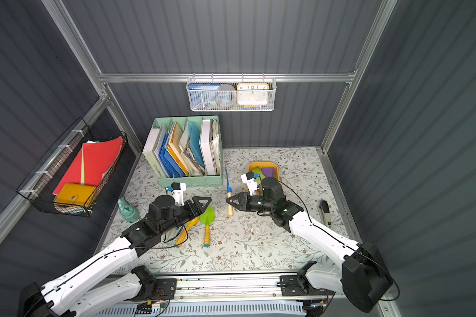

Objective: Put the shovel into the storage box
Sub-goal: Place the shovel in the storage box.

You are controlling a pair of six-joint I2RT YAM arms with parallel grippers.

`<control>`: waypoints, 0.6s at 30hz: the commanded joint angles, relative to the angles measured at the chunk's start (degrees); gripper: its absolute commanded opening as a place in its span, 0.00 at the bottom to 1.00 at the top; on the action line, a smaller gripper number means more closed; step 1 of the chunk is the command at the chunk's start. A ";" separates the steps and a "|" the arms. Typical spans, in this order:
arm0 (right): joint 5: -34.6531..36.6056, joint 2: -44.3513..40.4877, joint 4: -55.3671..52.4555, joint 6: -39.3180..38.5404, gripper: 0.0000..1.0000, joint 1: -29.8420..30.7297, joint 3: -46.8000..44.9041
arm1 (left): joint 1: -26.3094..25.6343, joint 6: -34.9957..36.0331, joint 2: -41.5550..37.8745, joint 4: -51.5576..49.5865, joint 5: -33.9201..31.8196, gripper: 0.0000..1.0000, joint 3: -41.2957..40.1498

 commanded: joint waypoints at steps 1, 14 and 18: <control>7.03 -0.35 -16.34 -7.95 0.09 -1.95 3.37 | 0.16 1.60 1.36 -5.42 -2.02 0.72 2.07; 31.77 8.70 -40.35 -17.78 0.09 -8.91 18.05 | 0.13 2.13 7.54 -4.17 -0.53 0.72 1.13; 38.20 13.57 -43.05 -21.26 0.10 -9.60 22.42 | 0.21 2.13 8.09 -3.35 -0.45 0.72 0.11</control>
